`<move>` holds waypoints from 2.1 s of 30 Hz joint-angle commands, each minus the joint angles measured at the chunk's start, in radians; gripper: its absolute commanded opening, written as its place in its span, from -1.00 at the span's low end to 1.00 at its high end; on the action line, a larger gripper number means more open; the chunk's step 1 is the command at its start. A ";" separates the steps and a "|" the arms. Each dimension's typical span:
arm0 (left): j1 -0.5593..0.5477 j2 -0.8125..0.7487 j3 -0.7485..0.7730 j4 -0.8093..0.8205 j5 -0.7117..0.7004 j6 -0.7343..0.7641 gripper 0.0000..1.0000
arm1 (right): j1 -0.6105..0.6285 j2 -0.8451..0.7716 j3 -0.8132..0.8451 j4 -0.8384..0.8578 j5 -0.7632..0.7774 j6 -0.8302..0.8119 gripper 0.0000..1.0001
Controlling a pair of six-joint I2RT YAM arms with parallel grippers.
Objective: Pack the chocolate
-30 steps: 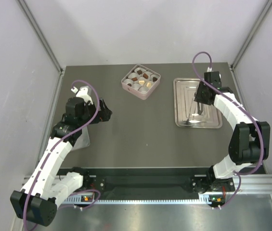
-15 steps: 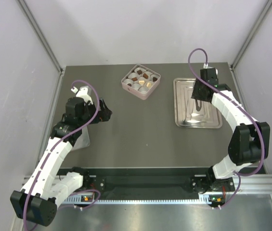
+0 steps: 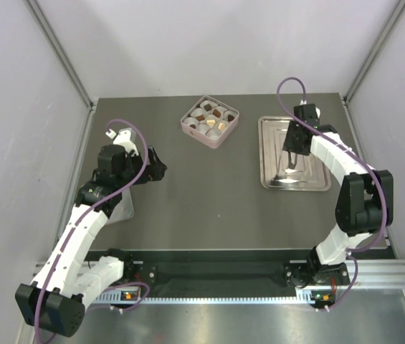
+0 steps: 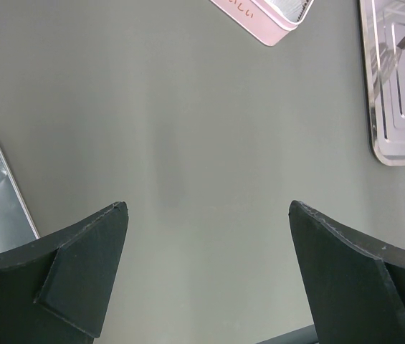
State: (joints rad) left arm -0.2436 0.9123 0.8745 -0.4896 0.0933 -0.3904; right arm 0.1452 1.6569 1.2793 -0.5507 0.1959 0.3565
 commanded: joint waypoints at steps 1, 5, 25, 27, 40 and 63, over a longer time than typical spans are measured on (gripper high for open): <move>0.004 -0.006 0.003 0.048 0.006 -0.001 0.98 | -0.016 0.021 0.037 0.028 0.014 0.035 -0.14; 0.004 -0.006 0.003 0.048 0.005 0.001 0.98 | -0.019 0.050 0.045 0.032 0.016 0.044 -0.14; 0.004 0.000 0.004 0.048 0.002 0.001 0.98 | -0.032 0.147 0.118 0.044 0.028 0.019 -0.32; 0.004 0.000 0.004 0.046 0.002 0.001 0.98 | -0.032 0.152 0.124 0.044 0.033 0.015 -0.36; 0.004 -0.004 0.004 0.046 0.000 0.001 0.98 | -0.032 0.101 0.129 0.031 0.042 -0.034 -0.48; 0.004 -0.003 0.004 0.046 0.005 0.001 0.98 | -0.134 0.168 0.224 0.015 -0.153 -0.116 -0.09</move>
State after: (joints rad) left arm -0.2436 0.9127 0.8745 -0.4900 0.0929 -0.3904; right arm 0.0151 1.8099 1.4448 -0.5564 0.0658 0.2607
